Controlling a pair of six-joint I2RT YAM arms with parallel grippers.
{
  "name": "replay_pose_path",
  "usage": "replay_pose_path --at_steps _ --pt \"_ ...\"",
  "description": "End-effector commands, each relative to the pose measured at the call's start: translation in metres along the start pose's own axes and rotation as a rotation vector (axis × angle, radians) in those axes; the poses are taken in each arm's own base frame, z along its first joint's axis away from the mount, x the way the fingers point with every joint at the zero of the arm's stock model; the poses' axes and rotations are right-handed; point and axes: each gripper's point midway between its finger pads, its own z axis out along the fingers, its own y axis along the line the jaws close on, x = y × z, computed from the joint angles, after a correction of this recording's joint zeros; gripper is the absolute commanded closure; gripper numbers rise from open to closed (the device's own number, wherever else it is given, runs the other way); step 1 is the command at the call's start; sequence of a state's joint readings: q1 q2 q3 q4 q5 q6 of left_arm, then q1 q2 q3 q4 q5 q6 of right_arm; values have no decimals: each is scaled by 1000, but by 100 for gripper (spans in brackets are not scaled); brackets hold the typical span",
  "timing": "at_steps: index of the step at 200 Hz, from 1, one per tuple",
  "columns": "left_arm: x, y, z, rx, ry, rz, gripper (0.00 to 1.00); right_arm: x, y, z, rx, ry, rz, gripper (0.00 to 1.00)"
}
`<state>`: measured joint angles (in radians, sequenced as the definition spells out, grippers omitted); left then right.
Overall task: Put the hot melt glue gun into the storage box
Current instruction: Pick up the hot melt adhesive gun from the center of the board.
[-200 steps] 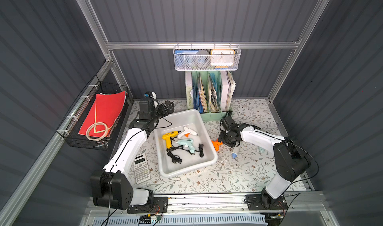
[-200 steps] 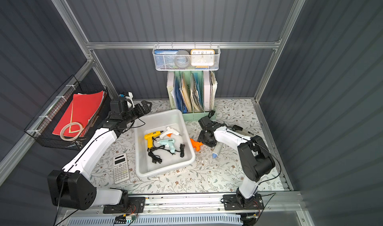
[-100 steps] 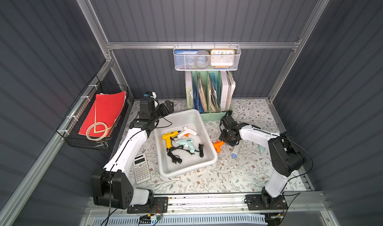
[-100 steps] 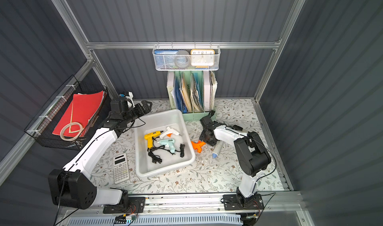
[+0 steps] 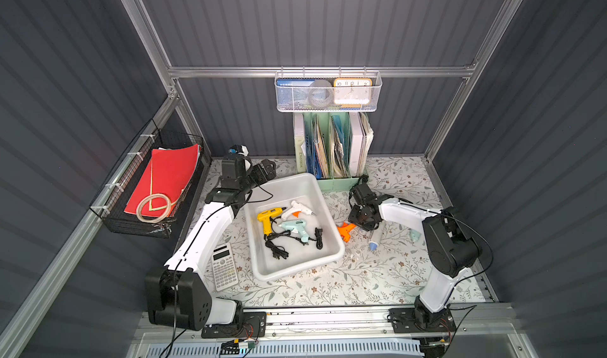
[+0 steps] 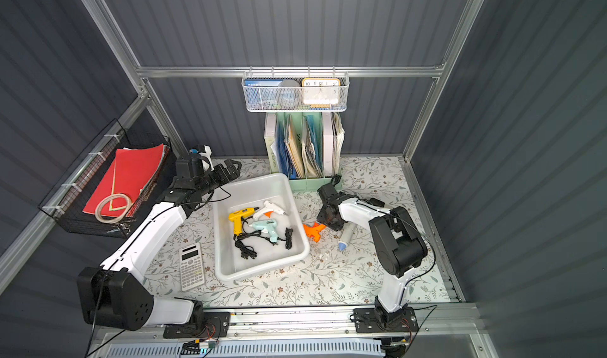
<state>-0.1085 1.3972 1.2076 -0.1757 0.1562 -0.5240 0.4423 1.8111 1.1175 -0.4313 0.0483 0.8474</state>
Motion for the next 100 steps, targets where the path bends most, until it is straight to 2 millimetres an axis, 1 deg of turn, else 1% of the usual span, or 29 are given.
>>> replay_pose_path --at_steps 1,43,75,83,100 --pt "-3 -4 -4 11 -8 -4 0 -1 -6 9 22 -10 -8 56" --pt "-6 -6 -5 14 -16 -6 0 3 -6 16 22 0 -11 55" --pt "-7 -6 -3 13 -15 -5 0 3 -9 15 28 -8 -8 55" --pt "-7 -6 -4 13 -16 -6 0 3 -9 14 26 -10 -9 59" --pt "-7 -6 -3 12 -13 -4 0 2 -7 11 17 -19 -14 72"
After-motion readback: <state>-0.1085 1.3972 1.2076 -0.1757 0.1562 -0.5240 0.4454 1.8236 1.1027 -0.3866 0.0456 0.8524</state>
